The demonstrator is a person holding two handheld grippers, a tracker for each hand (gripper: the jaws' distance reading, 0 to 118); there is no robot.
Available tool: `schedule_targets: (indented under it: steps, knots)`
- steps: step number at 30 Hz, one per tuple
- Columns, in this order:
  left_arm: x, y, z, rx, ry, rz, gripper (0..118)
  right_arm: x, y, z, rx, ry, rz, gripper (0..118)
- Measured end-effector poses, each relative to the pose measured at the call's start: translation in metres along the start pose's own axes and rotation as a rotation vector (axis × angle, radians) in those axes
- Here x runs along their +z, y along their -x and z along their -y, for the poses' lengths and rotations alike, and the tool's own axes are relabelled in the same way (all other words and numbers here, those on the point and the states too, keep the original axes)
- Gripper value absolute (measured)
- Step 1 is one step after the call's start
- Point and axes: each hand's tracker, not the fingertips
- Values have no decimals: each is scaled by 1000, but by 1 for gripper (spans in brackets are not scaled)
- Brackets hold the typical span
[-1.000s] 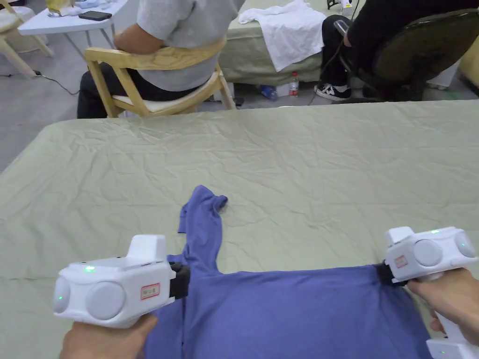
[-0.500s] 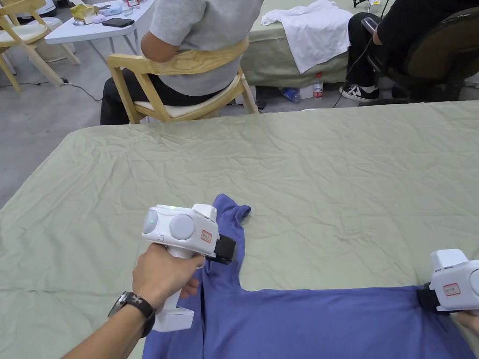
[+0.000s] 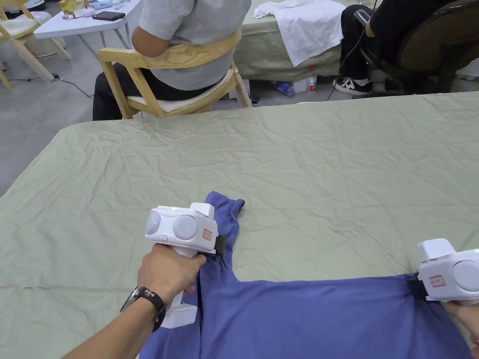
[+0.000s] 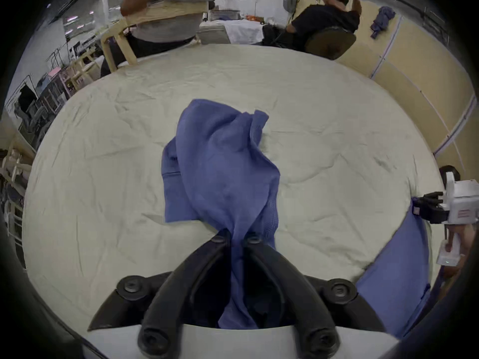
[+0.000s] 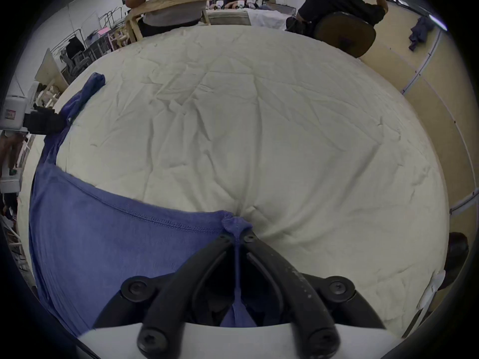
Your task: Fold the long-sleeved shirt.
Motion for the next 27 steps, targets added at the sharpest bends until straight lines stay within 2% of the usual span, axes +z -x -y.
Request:
schedule_targets:
  steps: [3, 5, 11, 19, 24, 27]
  knots:
    - [38, -3, 1, -33, -56, 7, 7, 27, -1, 5, -14, -128, 12, 4]
    - [69, -2, -1, -24, -103, 34, 7, 50, -1, 7, -18, -157, -34, 4]
    - [174, -5, -2, -37, -239, 63, 7, 151, 4, 14, 32, -347, -61, 4]
    - [353, -17, 16, -63, -482, 68, 7, 305, 9, 34, 55, -601, -13, 4]
    - [459, -26, 19, -96, -623, 24, 7, 391, 11, 35, 36, -748, 1, 4]
    - [511, -28, 18, -75, -713, 33, 7, 437, 16, 29, 60, -833, 31, 4]
